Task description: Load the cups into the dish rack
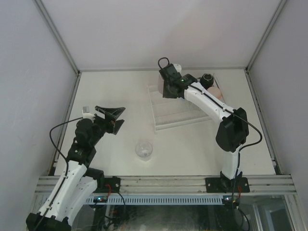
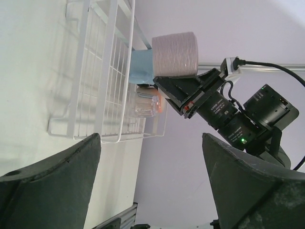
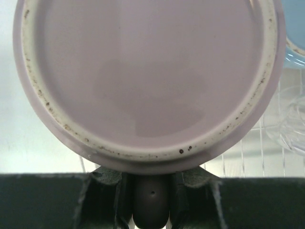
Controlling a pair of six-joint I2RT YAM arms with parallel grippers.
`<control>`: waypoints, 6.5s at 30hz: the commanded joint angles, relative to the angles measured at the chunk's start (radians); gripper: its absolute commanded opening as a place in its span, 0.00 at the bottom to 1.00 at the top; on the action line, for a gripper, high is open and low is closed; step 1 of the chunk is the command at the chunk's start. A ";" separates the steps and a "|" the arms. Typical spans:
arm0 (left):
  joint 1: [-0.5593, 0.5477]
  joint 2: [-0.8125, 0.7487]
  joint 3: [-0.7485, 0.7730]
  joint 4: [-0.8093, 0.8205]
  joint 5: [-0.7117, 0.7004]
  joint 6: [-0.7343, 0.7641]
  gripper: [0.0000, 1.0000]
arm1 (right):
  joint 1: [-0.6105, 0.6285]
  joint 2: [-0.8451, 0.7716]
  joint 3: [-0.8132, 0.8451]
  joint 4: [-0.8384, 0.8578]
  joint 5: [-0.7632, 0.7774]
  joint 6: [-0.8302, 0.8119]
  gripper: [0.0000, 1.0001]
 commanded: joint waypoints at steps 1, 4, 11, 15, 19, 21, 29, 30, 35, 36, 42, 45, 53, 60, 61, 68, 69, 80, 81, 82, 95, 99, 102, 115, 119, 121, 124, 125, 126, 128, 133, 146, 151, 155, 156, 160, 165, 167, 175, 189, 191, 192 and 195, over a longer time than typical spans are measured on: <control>0.024 -0.032 0.016 -0.028 0.030 0.047 0.90 | -0.001 -0.024 0.056 0.034 0.137 0.097 0.00; 0.033 -0.040 0.014 -0.039 0.033 0.051 0.90 | -0.022 0.005 0.053 0.028 0.113 0.124 0.00; 0.039 -0.050 0.030 -0.076 0.033 0.068 0.90 | -0.056 0.065 0.039 0.050 0.061 0.156 0.00; 0.043 -0.057 0.028 -0.086 0.031 0.073 0.90 | -0.065 0.094 0.037 0.056 0.063 0.163 0.00; 0.046 -0.067 0.022 -0.094 0.028 0.078 0.90 | -0.071 0.106 0.003 0.099 0.063 0.156 0.00; 0.048 -0.074 0.018 -0.101 0.025 0.080 0.90 | -0.071 0.116 -0.007 0.109 0.068 0.154 0.00; 0.051 -0.099 0.006 -0.118 0.018 0.084 0.90 | -0.051 0.163 -0.037 0.136 0.104 0.133 0.00; 0.052 -0.103 0.004 -0.121 0.016 0.084 0.90 | -0.050 0.168 -0.041 0.139 0.108 0.133 0.00; 0.056 -0.130 -0.007 -0.143 0.013 0.083 0.90 | -0.049 0.186 -0.054 0.138 0.108 0.137 0.00; 0.057 -0.135 -0.008 -0.145 0.012 0.083 0.90 | -0.049 0.190 -0.055 0.136 0.098 0.134 0.00; 0.059 -0.141 -0.007 -0.153 0.013 0.083 0.90 | -0.049 0.205 -0.054 0.108 0.063 0.140 0.15; 0.059 -0.138 -0.005 -0.152 0.015 0.089 0.90 | -0.050 0.193 -0.076 0.126 0.062 0.136 0.18; 0.060 -0.141 -0.007 -0.153 0.023 0.091 0.90 | -0.053 0.201 -0.075 0.125 0.055 0.134 0.27; 0.063 -0.138 -0.008 -0.147 0.029 0.091 0.90 | -0.050 0.201 -0.070 0.110 0.062 0.134 0.33; 0.063 -0.138 -0.007 -0.147 0.031 0.092 0.90 | -0.049 0.197 -0.071 0.109 0.066 0.134 0.33; 0.065 -0.148 -0.008 -0.153 0.033 0.095 0.90 | -0.060 0.182 -0.067 0.119 0.084 0.135 0.29; 0.066 -0.149 -0.009 -0.155 0.033 0.096 0.90 | -0.064 0.182 -0.061 0.118 0.084 0.135 0.29; 0.067 -0.127 0.069 -0.315 0.035 0.260 0.90 | -0.069 0.155 -0.022 0.079 0.079 0.104 0.44; 0.067 -0.124 0.083 -0.355 0.037 0.301 0.91 | -0.067 0.143 -0.029 0.081 0.084 0.099 0.45; 0.067 -0.120 0.099 -0.393 0.037 0.354 0.91 | -0.064 0.128 -0.038 0.084 0.085 0.094 0.47; -0.099 -0.067 0.168 -0.707 -0.080 0.588 0.79 | -0.029 -0.135 -0.175 0.103 0.074 0.066 0.50; -0.285 0.009 0.191 -0.719 -0.208 0.557 0.79 | -0.028 -0.230 -0.217 0.089 0.069 0.049 0.50; -0.374 0.069 0.207 -0.719 -0.277 0.545 0.78 | -0.028 -0.314 -0.267 0.082 0.066 0.040 0.50; -0.595 0.338 0.264 -0.616 -0.372 0.504 0.70 | -0.072 -0.659 -0.497 0.040 0.060 0.039 0.50; -0.629 0.398 0.275 -0.610 -0.402 0.498 0.66 | -0.097 -0.721 -0.546 0.043 0.042 0.040 0.50; -0.639 0.429 0.279 -0.597 -0.407 0.499 0.65 | -0.105 -0.743 -0.557 0.035 0.037 0.041 0.50; -0.656 0.491 0.294 -0.589 -0.410 0.508 0.61 | -0.113 -0.772 -0.569 0.028 0.034 0.037 0.50; -0.662 0.508 0.299 -0.588 -0.412 0.508 0.59 | -0.116 -0.780 -0.573 0.028 0.032 0.035 0.50; -0.669 0.524 0.304 -0.584 -0.414 0.506 0.58 | -0.119 -0.789 -0.577 0.027 0.031 0.036 0.50; -0.682 0.546 0.304 -0.569 -0.413 0.499 0.56 | -0.129 -0.804 -0.582 0.027 0.024 0.032 0.50; -0.695 0.568 0.283 -0.551 -0.415 0.486 0.30 | -0.161 -0.831 -0.586 0.019 0.001 0.022 0.50; -0.605 0.256 0.342 -0.445 -0.294 0.409 0.00 | -0.414 -0.857 -0.691 0.187 -0.938 -0.028 0.54; -0.477 0.170 0.281 -0.174 -0.114 0.278 0.00 | -0.413 -0.861 -0.772 0.387 -1.191 0.121 0.66; -0.427 0.196 0.230 0.082 0.003 0.125 0.00 | -0.412 -0.873 -0.877 0.627 -1.303 0.331 0.85; -0.422 0.205 0.205 0.162 0.017 0.070 0.00 | -0.411 -0.874 -0.899 0.676 -1.314 0.375 0.86; -0.421 0.253 0.145 0.375 0.061 -0.076 0.00 | -0.393 -0.870 -0.953 0.835 -1.335 0.530 0.87; -0.421 0.292 0.147 0.442 0.097 -0.146 0.00 | -0.343 -0.855 -0.998 1.033 -1.309 0.693 0.87; -0.421 0.304 0.143 0.473 0.102 -0.176 0.00 | -0.323 -0.842 -1.009 1.089 -1.289 0.733 0.87; -0.421 0.314 0.149 0.511 0.117 -0.224 0.00 | -0.266 -0.795 -1.009 1.188 -1.234 0.791 0.88; -0.421 0.287 0.093 0.503 0.097 -0.233 0.00 | -0.181 -0.713 -0.996 1.365 -1.162 0.900 0.77; -0.421 0.287 0.093 0.503 0.095 -0.233 0.00 | -0.178 -0.706 -0.996 1.373 -1.158 0.903 0.70; -0.421 0.289 0.093 0.503 0.094 -0.233 0.00 | -0.177 -0.705 -0.996 1.373 -1.154 0.904 0.67; -0.421 0.294 0.093 0.506 0.094 -0.234 0.00 | -0.178 -0.700 -0.996 1.376 -1.145 0.903 0.58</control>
